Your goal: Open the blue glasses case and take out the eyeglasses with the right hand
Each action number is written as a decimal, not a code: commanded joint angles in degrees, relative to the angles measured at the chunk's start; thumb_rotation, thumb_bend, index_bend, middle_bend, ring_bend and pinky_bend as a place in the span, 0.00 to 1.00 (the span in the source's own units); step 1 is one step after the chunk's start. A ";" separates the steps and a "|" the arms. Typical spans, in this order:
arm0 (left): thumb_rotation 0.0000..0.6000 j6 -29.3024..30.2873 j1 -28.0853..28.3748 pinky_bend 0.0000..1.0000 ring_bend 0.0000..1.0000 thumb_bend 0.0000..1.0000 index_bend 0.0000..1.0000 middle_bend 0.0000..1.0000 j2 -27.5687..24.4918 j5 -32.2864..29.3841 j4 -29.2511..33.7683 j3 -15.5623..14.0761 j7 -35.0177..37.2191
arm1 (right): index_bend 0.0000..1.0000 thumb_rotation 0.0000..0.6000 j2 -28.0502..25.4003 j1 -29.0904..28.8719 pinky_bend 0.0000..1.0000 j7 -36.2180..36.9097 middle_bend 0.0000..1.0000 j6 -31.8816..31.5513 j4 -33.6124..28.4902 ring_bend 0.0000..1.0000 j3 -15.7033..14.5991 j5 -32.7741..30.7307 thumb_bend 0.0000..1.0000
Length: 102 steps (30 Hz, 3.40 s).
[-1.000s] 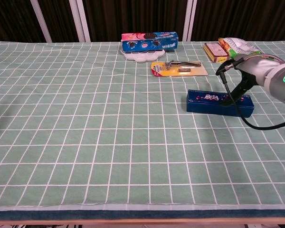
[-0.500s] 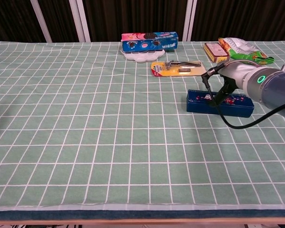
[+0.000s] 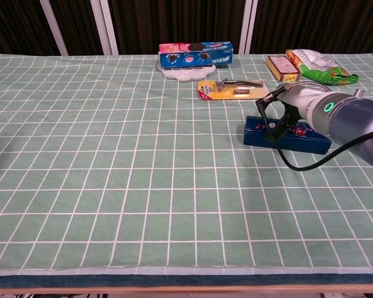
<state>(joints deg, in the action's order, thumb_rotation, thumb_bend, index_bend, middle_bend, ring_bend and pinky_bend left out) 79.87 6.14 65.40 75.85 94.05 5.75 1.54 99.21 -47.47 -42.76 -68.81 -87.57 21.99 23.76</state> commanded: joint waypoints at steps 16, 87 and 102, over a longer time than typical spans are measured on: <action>1.00 -0.08 0.02 0.00 0.00 0.02 0.00 0.00 -0.09 -0.26 0.02 0.08 0.32 | 0.28 1.00 0.39 -1.17 0.21 -0.72 0.04 -0.40 0.59 0.00 0.05 -1.79 0.53; 1.00 0.09 -0.24 0.00 0.00 0.02 0.00 0.00 -0.30 -0.67 0.68 0.05 0.40 | 0.02 1.00 -4.83 -6.36 0.21 -7.16 0.00 1.85 8.97 0.00 -1.79 -10.38 0.32; 1.00 0.15 -0.16 0.00 0.00 0.02 0.00 0.00 -0.22 -0.25 0.67 -0.04 0.30 | 0.02 1.00 -10.82 -3.91 0.22 -3.18 0.05 -4.30 -8.04 0.04 -0.75 -0.70 0.32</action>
<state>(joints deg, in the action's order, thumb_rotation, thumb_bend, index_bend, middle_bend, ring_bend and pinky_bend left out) 80.02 5.98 65.17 75.58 94.73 5.72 1.84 90.18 -52.28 -46.64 -71.24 -91.25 21.53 20.74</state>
